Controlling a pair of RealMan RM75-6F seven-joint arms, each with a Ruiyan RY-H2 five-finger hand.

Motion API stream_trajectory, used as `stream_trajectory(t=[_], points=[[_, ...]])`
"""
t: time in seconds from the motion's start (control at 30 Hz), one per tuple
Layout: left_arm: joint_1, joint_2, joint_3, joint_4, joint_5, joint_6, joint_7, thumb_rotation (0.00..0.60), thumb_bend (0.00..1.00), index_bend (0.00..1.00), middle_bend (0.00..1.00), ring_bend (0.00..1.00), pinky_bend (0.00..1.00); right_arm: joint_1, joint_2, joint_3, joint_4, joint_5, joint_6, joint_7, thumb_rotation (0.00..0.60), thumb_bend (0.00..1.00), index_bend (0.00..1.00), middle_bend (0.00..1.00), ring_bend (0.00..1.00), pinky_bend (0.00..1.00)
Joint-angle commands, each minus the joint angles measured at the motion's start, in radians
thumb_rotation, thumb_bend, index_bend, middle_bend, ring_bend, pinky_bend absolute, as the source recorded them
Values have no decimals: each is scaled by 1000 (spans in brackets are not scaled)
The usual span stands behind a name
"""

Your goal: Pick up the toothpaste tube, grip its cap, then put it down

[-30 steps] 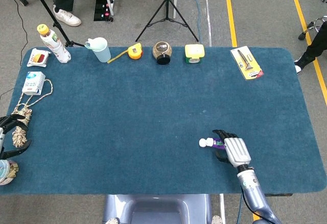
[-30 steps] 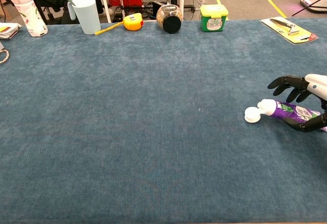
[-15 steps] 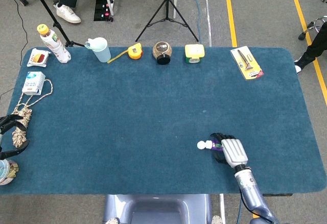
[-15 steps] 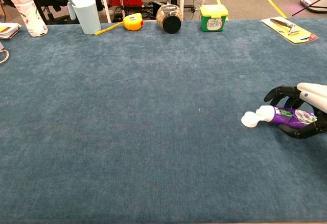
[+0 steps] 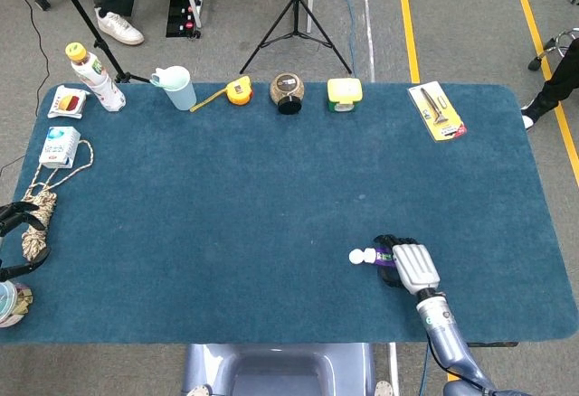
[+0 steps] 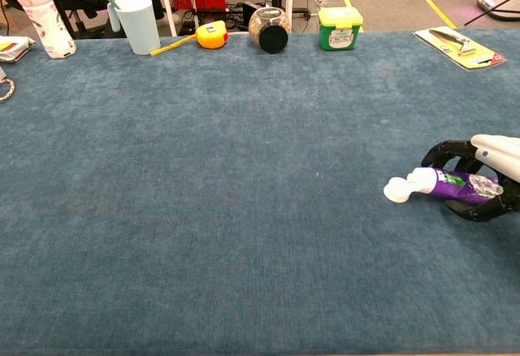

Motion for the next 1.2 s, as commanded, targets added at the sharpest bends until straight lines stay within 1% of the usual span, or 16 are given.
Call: stream_trajectory(t=[0.03,0.13,0.33,0.53,0.7,0.87,0.97,1.07,1.2], points=[[0,1,-1,-1,-2,2,1,600,253,451,294,255,279,3,-6,-2,13,-2,-4,5,600,447,277,315,377,288],[2,2,-3,-2,-3,6,0,600,253,451,294,255,279,8,-15,-1,30,-4,-8,15,600,446,313,345,408,321],[10,5,-3,0,-8,16,-5,600,253,451,294,255,279,21,-39,7,75,-11,-9,34,600,446,456,465,524,421],[17,8,-3,1,-11,25,-12,600,253,450,294,254,279,31,-56,21,112,-15,-13,84,600,446,591,595,643,557],[24,11,-3,-1,-9,38,-18,600,251,451,294,254,279,30,-39,39,103,-59,25,189,600,447,663,670,727,687],[24,12,-2,-7,1,42,-14,600,251,451,294,254,279,30,9,43,53,-122,58,317,600,478,729,744,811,785],[23,13,-4,-15,8,45,-10,600,250,451,294,253,279,30,36,44,22,-157,75,400,600,492,761,784,854,829],[18,12,-5,-22,15,46,-3,600,250,451,294,253,279,32,57,42,10,-189,93,452,600,493,785,823,902,877],[7,14,-6,-36,29,35,17,600,250,450,294,253,279,38,74,36,-19,-223,101,551,600,494,824,877,964,928]])
